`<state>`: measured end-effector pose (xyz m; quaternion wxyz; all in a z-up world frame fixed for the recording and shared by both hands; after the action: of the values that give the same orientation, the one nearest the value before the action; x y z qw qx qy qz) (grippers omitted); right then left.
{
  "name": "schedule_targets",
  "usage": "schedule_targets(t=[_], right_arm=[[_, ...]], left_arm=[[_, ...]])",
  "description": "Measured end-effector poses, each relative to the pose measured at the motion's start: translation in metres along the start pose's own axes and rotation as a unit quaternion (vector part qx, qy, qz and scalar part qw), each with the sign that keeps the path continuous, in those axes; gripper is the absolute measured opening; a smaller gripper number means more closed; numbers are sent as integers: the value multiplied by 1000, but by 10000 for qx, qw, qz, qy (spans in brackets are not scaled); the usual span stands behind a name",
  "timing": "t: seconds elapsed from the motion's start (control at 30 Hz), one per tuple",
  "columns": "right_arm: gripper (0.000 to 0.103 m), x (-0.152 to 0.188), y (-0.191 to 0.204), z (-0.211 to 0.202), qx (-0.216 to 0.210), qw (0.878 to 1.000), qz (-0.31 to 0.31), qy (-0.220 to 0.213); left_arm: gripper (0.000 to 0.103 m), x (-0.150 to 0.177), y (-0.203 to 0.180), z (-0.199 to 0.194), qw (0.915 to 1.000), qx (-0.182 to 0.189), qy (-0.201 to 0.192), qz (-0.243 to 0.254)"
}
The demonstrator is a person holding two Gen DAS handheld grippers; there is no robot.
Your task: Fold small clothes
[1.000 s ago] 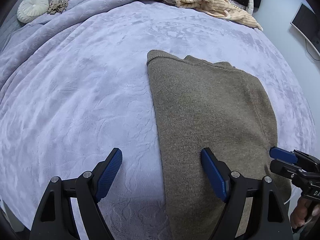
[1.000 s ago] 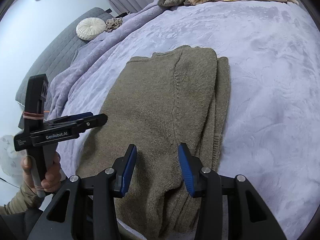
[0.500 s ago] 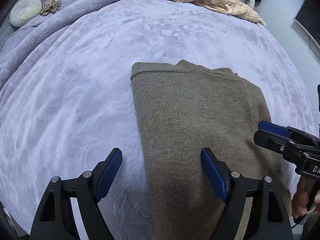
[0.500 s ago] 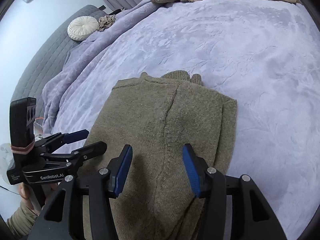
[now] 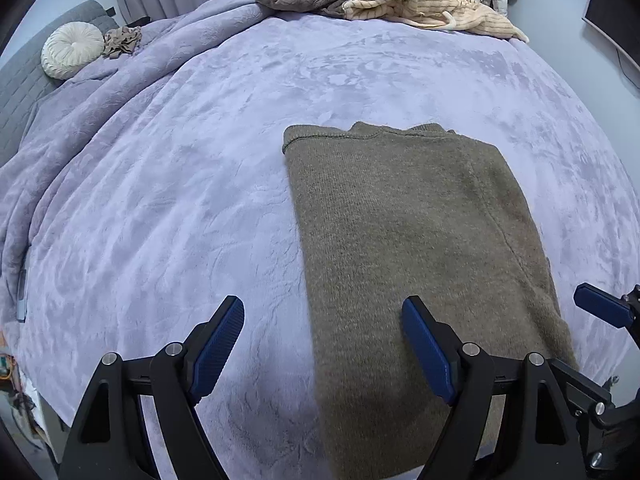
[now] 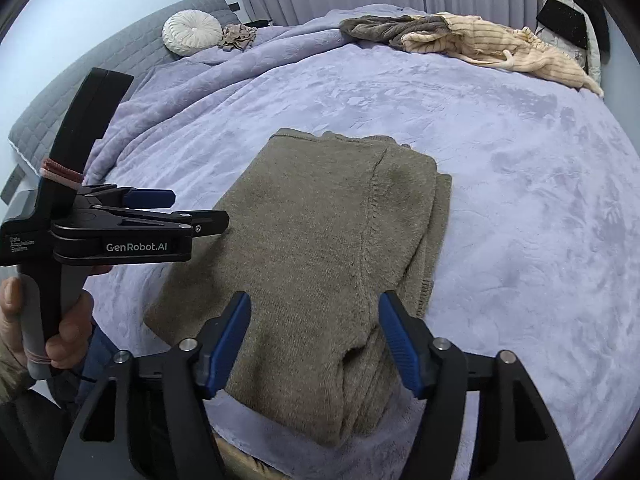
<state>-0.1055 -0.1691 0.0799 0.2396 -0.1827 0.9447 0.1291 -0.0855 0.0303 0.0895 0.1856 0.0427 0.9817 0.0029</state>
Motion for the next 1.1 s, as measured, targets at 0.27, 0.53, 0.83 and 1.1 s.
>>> schedule_targets(t=[0.27, 0.53, 0.83, 1.1], right_arm=[[73, -3, 17, -7, 476, 9982, -350, 89], [73, -3, 20, -7, 622, 9969, -465, 138], [73, -5, 14, -1, 714, 9963, -409, 243], [73, -9, 11, 3, 766, 9956, -436, 315]], left_arm=[[82, 13, -2, -16, 9992, 232, 66, -334], [82, 19, 3, -29, 9976, -311, -308, -528], [82, 25, -1, -24, 9982, -245, 2, -542], [82, 23, -5, -20, 9985, -110, 132, -517]])
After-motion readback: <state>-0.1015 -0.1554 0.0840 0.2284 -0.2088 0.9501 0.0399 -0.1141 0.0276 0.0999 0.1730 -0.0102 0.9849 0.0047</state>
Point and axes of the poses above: each gripper's, at about its wrist camera, not at the fingertips, and z roughly the way its jaws point, y to its left, x to its underside, the point moved 3 cm from there along z, roughly the way its jaws point, and after that the axes turned 2 degrees about y, right-handed, at the moved point
